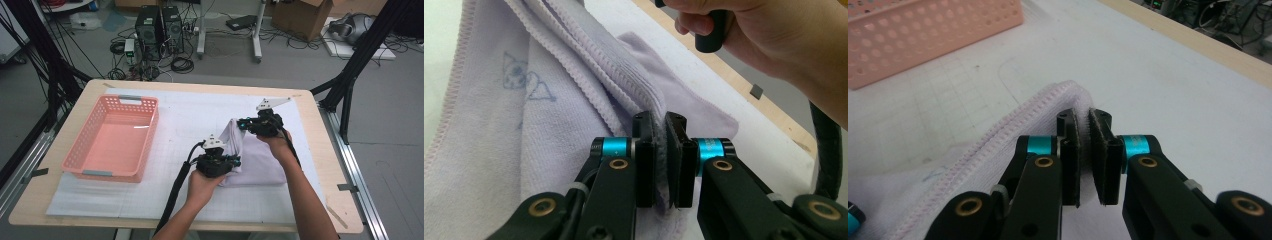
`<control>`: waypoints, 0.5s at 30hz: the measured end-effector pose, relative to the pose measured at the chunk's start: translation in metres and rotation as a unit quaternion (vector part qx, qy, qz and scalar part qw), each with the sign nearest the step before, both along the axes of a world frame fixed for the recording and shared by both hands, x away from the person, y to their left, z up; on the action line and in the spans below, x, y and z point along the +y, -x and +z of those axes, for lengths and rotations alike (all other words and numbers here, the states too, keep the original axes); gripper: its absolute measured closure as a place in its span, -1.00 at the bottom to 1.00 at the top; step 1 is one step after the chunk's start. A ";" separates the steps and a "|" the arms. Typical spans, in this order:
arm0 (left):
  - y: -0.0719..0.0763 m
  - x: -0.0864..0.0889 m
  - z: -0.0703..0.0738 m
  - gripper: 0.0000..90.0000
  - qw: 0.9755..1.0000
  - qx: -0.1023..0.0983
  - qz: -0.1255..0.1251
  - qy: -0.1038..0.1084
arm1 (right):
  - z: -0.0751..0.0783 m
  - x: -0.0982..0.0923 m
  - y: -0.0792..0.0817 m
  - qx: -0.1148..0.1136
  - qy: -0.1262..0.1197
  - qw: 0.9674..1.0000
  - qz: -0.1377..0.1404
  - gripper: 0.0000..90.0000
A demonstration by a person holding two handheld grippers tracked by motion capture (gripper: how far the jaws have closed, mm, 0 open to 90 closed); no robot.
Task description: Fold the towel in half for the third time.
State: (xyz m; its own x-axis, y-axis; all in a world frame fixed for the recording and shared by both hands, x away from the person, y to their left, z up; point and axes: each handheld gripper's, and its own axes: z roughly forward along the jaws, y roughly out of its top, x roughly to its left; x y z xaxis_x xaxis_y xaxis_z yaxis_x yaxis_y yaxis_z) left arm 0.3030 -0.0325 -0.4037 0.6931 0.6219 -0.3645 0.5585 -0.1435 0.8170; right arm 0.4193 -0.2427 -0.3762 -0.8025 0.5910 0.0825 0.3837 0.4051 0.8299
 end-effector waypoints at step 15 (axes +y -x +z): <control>0.009 0.006 0.007 0.00 0.998 -0.058 0.003 0.016 | -0.023 -0.049 0.001 0.010 0.029 0.998 -0.046 0.87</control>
State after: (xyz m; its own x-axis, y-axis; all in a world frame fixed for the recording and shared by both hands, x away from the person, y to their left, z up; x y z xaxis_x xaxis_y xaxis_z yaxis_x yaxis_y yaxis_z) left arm 0.2938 -0.0268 -0.3970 0.7277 0.6161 -0.3015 0.4607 -0.1133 0.8803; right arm 0.4178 -0.2915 -0.3987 -0.7436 0.6658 0.0613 0.4370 0.4146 0.7982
